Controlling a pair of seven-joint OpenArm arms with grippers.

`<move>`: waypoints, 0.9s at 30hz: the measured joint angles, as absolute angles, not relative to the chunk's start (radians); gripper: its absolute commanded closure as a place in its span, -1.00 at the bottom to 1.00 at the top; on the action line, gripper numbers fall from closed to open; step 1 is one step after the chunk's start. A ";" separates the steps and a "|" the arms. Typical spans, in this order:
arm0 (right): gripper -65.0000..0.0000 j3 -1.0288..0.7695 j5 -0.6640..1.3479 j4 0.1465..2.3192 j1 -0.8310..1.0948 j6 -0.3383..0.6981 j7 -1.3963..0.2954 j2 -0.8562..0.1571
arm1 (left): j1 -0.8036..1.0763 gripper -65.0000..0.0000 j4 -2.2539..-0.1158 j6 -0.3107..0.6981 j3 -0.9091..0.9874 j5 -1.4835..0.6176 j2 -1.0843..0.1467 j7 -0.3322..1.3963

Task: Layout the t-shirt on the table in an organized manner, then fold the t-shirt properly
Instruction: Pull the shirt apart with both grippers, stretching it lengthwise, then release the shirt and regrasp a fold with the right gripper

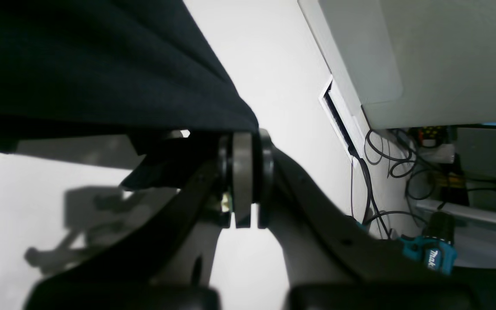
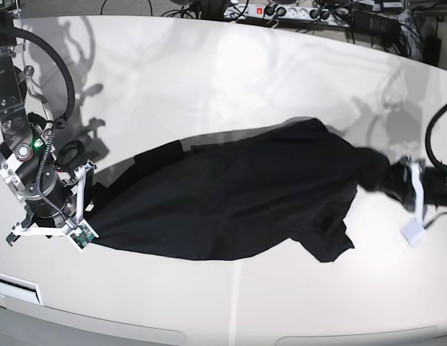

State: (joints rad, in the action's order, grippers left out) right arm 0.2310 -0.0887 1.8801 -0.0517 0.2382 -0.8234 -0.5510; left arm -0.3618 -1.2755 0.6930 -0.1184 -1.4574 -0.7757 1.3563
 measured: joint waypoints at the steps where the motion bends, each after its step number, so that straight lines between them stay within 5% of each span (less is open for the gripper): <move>1: 1.00 0.231 -0.089 1.880 -0.052 0.233 -0.823 -0.551 | -0.356 1.00 -1.276 0.693 -0.139 -1.459 -0.776 1.367; 9: 1.00 0.231 -0.083 1.856 -0.054 0.191 -0.730 -0.548 | -0.295 1.00 -1.323 0.693 -0.323 -1.459 -0.762 1.388; 17: 1.00 0.229 0.056 1.733 -0.120 0.194 -0.650 -0.546 | -0.248 1.00 -1.547 0.693 -0.381 -1.461 -0.585 1.390; 19: 0.56 0.229 0.062 1.733 -0.140 0.194 -0.663 -0.546 | -0.242 0.96 -1.555 0.693 -0.381 -1.463 -0.539 1.395; 22: -0.09 0.229 0.063 1.733 -0.190 0.149 -0.731 -0.548 | -0.241 0.21 -1.553 0.693 -0.381 -1.459 -0.490 1.408; 25: -0.13 0.226 0.064 1.734 -0.242 0.129 -0.789 -0.551 | -0.242 -0.37 -1.554 0.693 -0.379 -1.459 -0.456 1.408; 27: -0.13 0.226 0.115 1.734 -0.259 0.133 -0.798 -0.557 | -0.242 -0.46 -1.553 0.693 -0.380 -1.459 -0.445 1.408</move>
